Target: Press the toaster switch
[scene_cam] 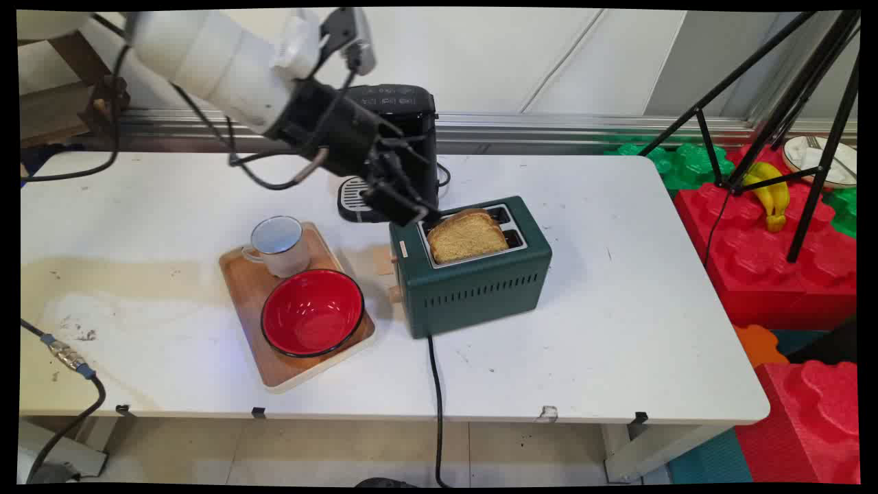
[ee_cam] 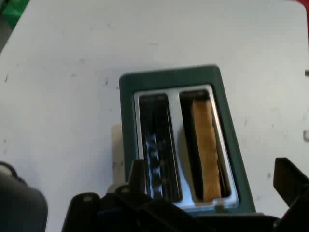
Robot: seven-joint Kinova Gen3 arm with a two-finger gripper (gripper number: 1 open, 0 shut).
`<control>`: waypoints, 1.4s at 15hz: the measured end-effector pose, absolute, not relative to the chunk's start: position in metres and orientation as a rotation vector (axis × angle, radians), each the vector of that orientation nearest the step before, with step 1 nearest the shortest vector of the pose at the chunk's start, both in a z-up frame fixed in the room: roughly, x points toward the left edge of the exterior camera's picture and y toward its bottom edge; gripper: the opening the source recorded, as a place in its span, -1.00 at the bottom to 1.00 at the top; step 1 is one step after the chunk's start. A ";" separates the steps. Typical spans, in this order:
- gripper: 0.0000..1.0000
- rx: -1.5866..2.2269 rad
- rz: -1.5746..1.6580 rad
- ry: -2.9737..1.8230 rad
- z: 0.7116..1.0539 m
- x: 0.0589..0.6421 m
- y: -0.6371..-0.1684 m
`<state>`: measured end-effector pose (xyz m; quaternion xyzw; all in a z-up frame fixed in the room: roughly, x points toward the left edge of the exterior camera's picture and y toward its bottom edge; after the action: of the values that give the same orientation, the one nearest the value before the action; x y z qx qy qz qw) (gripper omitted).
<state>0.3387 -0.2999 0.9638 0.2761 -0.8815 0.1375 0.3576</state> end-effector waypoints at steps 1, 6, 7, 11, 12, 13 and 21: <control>1.00 0.708 0.350 -2.287 0.965 0.345 -0.296; 1.00 0.688 0.321 -2.355 0.969 0.375 -0.276; 1.00 0.688 0.315 -2.366 0.968 0.380 -0.273; 1.00 0.688 0.297 -2.407 0.959 0.398 -0.265; 1.00 0.692 0.295 -2.414 0.955 0.401 -0.265; 1.00 0.696 0.293 -2.418 0.950 0.403 -0.265; -1.00 0.705 0.298 -2.412 0.926 0.403 -0.273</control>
<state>0.4029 -0.2734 0.9259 0.2658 -0.9090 0.1123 0.3007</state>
